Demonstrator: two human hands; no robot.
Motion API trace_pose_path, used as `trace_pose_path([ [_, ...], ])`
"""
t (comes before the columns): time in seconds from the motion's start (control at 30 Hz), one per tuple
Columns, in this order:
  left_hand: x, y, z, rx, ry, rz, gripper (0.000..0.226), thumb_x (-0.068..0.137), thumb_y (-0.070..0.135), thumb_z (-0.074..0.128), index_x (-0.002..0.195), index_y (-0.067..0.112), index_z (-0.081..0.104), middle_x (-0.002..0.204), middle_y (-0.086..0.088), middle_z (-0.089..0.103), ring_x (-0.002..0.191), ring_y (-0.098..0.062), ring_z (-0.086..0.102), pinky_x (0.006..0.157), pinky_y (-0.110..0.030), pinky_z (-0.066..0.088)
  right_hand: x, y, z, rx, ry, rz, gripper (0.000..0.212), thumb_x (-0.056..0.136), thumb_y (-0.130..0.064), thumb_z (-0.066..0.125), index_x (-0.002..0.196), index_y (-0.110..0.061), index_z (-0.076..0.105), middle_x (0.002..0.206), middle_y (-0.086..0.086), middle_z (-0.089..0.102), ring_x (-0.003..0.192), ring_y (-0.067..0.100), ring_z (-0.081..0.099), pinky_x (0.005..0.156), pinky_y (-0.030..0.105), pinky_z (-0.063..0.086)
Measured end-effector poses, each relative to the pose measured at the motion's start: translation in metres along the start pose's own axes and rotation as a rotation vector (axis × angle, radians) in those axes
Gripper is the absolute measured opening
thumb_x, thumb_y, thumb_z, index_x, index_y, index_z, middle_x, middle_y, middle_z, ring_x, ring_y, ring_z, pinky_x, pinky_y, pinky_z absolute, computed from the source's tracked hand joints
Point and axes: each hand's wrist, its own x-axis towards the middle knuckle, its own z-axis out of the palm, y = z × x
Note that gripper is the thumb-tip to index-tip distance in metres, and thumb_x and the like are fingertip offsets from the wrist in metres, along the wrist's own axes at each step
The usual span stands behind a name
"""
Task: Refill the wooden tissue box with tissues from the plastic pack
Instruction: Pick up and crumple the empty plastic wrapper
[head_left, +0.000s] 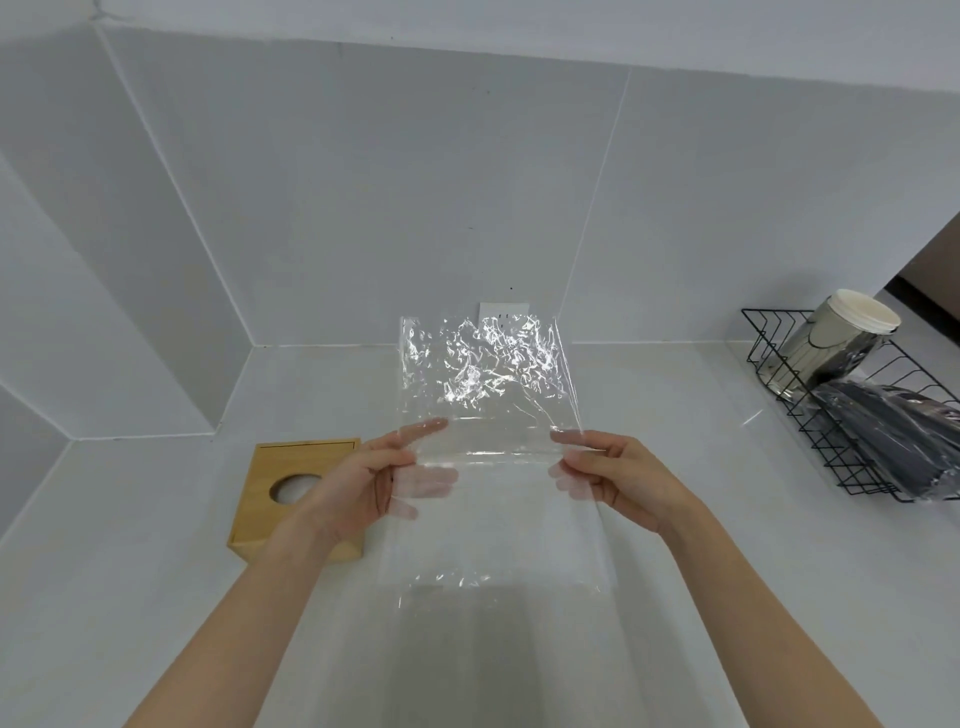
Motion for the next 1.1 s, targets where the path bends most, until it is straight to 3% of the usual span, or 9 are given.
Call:
trace_pose_path([
  [0.23, -0.003, -0.004, -0.006, 0.029, 0.039, 0.059, 0.034, 0.08, -0.001, 0.039, 0.06, 0.007, 0.066, 0.068, -0.011, 0.059, 0.056, -0.016, 0.067, 0.044, -0.019, 0.05, 0.001, 0.005, 0.0, 0.083, -0.025, -0.035, 0.047, 0.087, 0.014, 0.039, 0.064, -0.008, 0.073, 0.07, 0.006, 0.074, 0.066, 0.014, 0.071, 0.058, 0.019, 0.055],
  [0.33, -0.005, -0.005, -0.009, 0.064, 0.028, 0.043, 0.05, 0.087, 0.007, 0.026, 0.067, 0.001, 0.072, 0.073, -0.019, 0.068, 0.06, -0.017, 0.068, 0.051, -0.019, 0.053, 0.001, 0.007, 0.001, 0.092, -0.012, -0.013, 0.049, 0.088, 0.003, 0.031, 0.068, -0.006, 0.074, 0.076, 0.01, 0.074, 0.068, 0.018, 0.069, 0.062, 0.024, 0.056],
  [0.47, -0.007, -0.004, -0.005, 0.391, 0.095, 0.058, 0.022, 0.086, 0.003, 0.056, 0.078, 0.013, 0.074, 0.064, 0.005, 0.071, 0.055, -0.003, 0.062, 0.046, -0.01, 0.041, 0.002, 0.017, 0.003, -0.078, 0.028, 0.011, 0.017, 0.085, -0.001, 0.056, 0.094, -0.007, 0.07, 0.092, 0.012, 0.07, 0.076, 0.025, 0.062, 0.069, 0.026, 0.056],
  [0.53, -0.007, -0.005, -0.001, 0.517, 0.113, 0.097, 0.017, 0.081, 0.0, 0.064, 0.086, 0.015, 0.07, 0.051, 0.014, 0.065, 0.051, 0.003, 0.059, 0.05, -0.008, 0.039, 0.005, 0.023, 0.005, -0.188, 0.063, 0.017, 0.035, 0.079, 0.005, 0.064, 0.109, -0.014, 0.064, 0.093, 0.008, 0.068, 0.076, 0.022, 0.066, 0.071, 0.026, 0.058],
  [0.67, -0.003, -0.006, 0.009, 0.589, 0.121, 0.182, 0.033, 0.08, -0.006, 0.063, 0.104, 0.017, 0.065, 0.084, -0.003, 0.074, 0.073, -0.008, 0.071, 0.065, -0.023, 0.051, 0.012, 0.019, 0.021, -0.722, 0.103, -0.044, 0.055, 0.075, -0.007, 0.07, 0.125, -0.025, 0.052, 0.113, -0.003, 0.06, 0.106, 0.013, 0.055, 0.082, 0.02, 0.046],
  [0.77, 0.001, -0.006, 0.018, 0.645, 0.06, 0.227, 0.053, 0.079, -0.008, 0.063, 0.123, 0.021, 0.054, 0.066, 0.0, 0.07, 0.079, -0.012, 0.071, 0.061, -0.015, 0.05, 0.019, 0.015, 0.039, -0.867, -0.025, -0.051, 0.047, 0.075, -0.018, 0.072, 0.119, -0.025, 0.059, 0.111, -0.008, 0.061, 0.106, 0.009, 0.056, 0.09, 0.023, 0.041],
  [0.9, 0.003, -0.005, 0.014, 0.482, 0.15, 0.27, 0.064, 0.077, 0.003, 0.069, 0.129, 0.029, 0.043, 0.074, 0.0, 0.075, 0.084, -0.014, 0.07, 0.074, -0.022, 0.049, 0.018, 0.008, 0.048, -0.693, -0.142, 0.004, 0.019, 0.08, -0.004, 0.062, 0.094, -0.014, 0.069, 0.081, 0.008, 0.072, 0.073, 0.017, 0.068, 0.067, 0.025, 0.052],
  [1.0, -0.009, -0.01, -0.005, 0.344, 0.36, 0.258, 0.069, 0.069, 0.031, 0.078, 0.129, 0.029, 0.046, 0.1, 0.005, 0.074, 0.097, -0.008, 0.066, 0.093, -0.026, 0.045, 0.007, 0.006, 0.043, -0.47, -0.093, 0.015, 0.015, 0.082, -0.002, 0.062, 0.095, -0.008, 0.068, 0.073, 0.003, 0.074, 0.069, 0.019, 0.07, 0.06, 0.025, 0.055],
  [1.1, -0.028, -0.03, -0.012, 0.284, 0.402, 0.154, 0.096, 0.051, 0.054, 0.082, 0.133, 0.029, 0.039, 0.114, 0.006, 0.064, 0.104, -0.006, 0.061, 0.09, -0.022, 0.042, 0.001, 0.01, 0.044, -0.291, -0.035, -0.011, 0.014, 0.082, -0.002, 0.064, 0.095, -0.005, 0.067, 0.073, 0.004, 0.074, 0.071, 0.024, 0.068, 0.06, 0.027, 0.056],
])
